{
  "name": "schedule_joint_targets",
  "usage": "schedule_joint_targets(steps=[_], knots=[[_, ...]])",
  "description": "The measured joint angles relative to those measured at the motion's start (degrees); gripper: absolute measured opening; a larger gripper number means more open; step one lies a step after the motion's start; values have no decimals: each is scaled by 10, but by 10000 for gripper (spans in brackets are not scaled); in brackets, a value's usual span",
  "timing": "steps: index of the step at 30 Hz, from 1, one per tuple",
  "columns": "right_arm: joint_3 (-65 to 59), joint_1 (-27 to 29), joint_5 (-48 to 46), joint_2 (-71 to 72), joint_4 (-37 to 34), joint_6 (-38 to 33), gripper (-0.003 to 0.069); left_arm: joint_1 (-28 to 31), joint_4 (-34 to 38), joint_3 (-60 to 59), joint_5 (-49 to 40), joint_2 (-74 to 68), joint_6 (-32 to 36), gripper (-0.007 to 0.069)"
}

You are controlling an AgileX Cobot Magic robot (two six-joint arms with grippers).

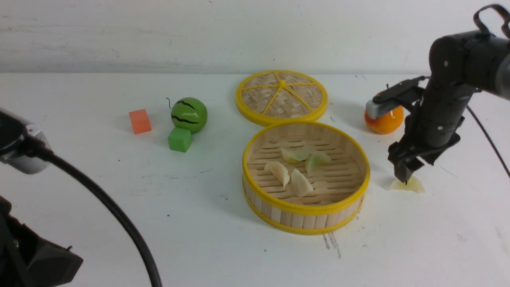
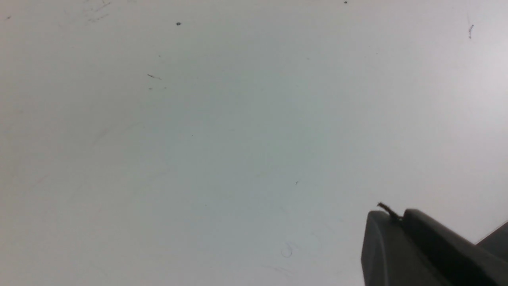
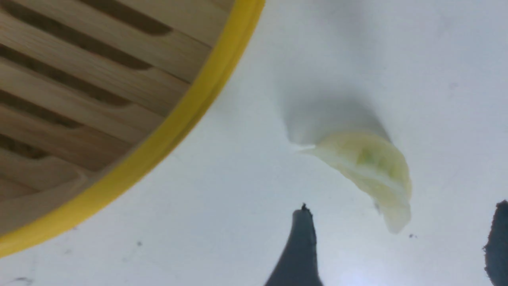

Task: Put the dumplings into the steamer on the white table.
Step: 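Reach for and grasp a dumpling lying on the table beside the steamer, then place the dumpling in the bamboo steamer basket with the right gripper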

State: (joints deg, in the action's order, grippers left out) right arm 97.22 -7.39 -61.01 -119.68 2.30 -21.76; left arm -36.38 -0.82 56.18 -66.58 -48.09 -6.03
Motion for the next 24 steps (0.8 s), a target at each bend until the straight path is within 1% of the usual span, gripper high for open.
schedule_joint_targets(steps=[6,9,11,13,16,17,20,24], knots=[[-1,3,33,-50,7,-35,575,0,0,0,0,0,0,39],[0,3,37,-54,9,-39,551,0,0,0,0,0,0,39],[0,3,35,-54,4,-39,482,0,0,0,0,0,0,39],[0,1,30,-54,-1,-39,395,0,0,0,0,0,0,42],[0,-1,22,-51,-4,-33,189,0,-1,0,0,0,0,47],[0,-1,21,-48,-4,-32,184,0,-1,0,0,0,0,48],[1,0,1,-29,-12,-29,202,0,-4,0,0,0,0,49],[14,-14,-19,37,-49,-4,202,0,-10,0,0,0,2,56]])
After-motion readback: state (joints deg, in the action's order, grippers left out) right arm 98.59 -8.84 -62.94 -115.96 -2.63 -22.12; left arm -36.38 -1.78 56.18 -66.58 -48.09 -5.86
